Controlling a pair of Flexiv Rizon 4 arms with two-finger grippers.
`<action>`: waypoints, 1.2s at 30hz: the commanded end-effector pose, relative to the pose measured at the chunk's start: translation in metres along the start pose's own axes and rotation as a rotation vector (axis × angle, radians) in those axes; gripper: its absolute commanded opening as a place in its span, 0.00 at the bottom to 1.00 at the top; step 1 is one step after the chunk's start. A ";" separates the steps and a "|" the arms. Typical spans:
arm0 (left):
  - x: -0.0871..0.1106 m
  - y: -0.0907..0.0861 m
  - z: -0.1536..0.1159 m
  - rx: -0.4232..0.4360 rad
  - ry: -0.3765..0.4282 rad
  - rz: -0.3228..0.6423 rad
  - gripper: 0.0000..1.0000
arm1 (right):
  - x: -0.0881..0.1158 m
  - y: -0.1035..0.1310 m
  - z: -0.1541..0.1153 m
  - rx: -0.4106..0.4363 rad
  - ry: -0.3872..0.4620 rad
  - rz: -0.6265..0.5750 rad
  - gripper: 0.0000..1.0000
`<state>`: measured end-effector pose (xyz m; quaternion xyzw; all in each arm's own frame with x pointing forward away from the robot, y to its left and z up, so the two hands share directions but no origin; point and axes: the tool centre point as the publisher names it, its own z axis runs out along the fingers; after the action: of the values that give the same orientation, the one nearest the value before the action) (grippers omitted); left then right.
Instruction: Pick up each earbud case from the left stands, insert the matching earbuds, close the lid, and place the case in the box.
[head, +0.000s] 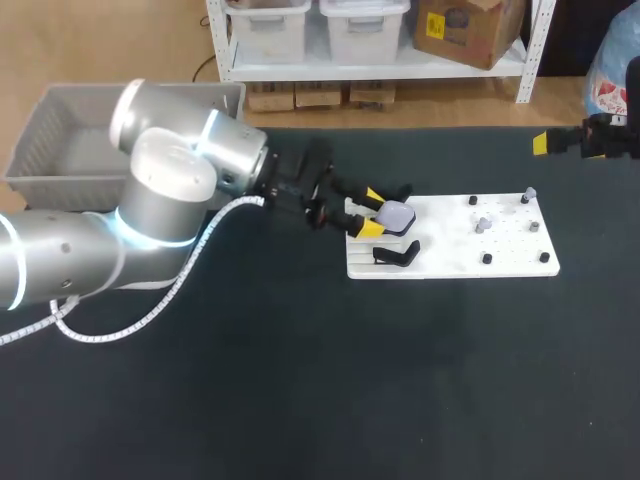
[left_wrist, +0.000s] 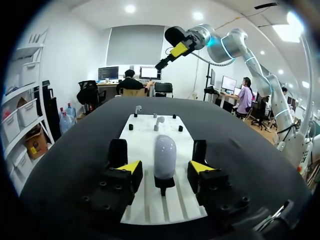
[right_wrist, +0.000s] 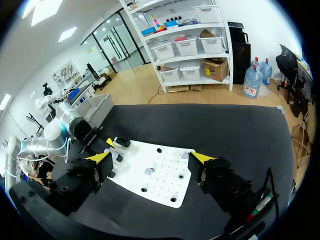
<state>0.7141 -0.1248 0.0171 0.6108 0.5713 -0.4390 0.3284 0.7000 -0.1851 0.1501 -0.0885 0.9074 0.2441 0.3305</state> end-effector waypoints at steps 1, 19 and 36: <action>0.001 0.007 0.002 0.014 0.003 0.000 0.55 | 0.000 0.000 0.000 0.000 0.000 -0.001 1.00; -0.002 0.004 0.009 0.036 0.009 0.011 0.46 | 0.000 0.000 0.000 0.000 0.000 -0.001 1.00; -0.002 -0.003 0.014 0.037 0.005 0.011 0.32 | 0.000 0.000 0.000 0.000 0.000 -0.001 1.00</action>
<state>0.7108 -0.1379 0.0141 0.6211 0.5599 -0.4480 0.3164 0.7000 -0.1851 0.1501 -0.0885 0.9074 0.2441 0.3305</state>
